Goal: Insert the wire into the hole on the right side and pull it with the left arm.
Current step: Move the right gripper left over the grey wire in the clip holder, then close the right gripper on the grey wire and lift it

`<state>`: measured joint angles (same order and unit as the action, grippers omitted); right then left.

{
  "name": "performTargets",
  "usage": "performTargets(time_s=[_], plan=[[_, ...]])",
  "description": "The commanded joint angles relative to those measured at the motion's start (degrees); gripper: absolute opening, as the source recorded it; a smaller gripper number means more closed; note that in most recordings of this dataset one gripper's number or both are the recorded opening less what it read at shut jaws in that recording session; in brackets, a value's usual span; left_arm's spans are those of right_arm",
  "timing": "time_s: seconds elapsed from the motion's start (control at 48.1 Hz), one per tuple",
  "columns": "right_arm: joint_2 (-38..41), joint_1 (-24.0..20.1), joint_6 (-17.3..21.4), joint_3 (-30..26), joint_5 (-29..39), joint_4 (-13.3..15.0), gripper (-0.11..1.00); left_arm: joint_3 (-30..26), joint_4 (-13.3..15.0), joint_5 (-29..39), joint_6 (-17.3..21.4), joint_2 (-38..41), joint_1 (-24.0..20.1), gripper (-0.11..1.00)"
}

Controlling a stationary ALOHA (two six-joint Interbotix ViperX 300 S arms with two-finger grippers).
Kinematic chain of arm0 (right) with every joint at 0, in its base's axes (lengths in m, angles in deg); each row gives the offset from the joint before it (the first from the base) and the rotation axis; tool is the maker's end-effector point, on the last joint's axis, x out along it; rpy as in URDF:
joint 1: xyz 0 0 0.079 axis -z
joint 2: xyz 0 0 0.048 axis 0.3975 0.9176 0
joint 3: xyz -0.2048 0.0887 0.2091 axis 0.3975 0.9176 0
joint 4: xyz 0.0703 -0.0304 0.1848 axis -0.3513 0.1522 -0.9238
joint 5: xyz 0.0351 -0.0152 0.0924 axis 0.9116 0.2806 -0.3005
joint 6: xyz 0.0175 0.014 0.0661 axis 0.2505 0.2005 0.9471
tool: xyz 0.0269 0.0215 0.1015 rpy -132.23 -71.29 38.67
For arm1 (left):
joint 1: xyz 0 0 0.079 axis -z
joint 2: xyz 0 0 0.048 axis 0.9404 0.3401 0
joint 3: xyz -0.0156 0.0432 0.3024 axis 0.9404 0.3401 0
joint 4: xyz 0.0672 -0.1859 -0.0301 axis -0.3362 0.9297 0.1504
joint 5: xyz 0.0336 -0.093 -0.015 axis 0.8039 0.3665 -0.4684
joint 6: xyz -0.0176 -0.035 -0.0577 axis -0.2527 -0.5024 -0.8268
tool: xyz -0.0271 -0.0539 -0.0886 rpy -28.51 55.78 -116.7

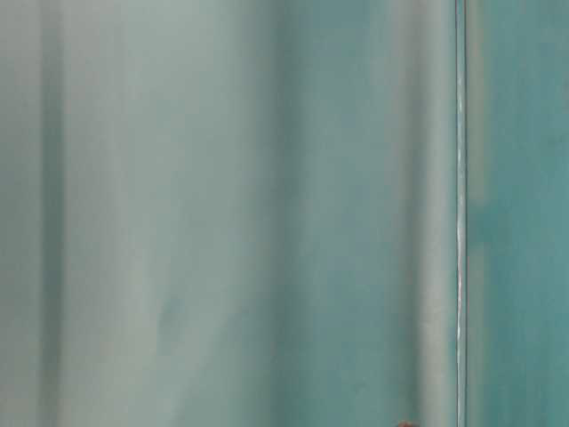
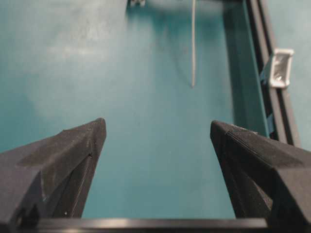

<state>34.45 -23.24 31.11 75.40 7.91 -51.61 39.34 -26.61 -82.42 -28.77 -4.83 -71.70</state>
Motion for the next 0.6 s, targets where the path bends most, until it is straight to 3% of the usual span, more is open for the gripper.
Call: performTargets(time_s=[0.0, 0.582], plan=[[2.02, 0.0, 0.09, -2.72, 1.58, -0.09, 0.74, -1.58, 0.18, -0.44, -0.09, 1.05, -0.26, 0.83], [15.47, -1.41, 0.09, -10.2, 3.16, -0.09, 0.74, -2.81, 0.18, -0.44, -0.09, 5.54, -0.53, 0.83]])
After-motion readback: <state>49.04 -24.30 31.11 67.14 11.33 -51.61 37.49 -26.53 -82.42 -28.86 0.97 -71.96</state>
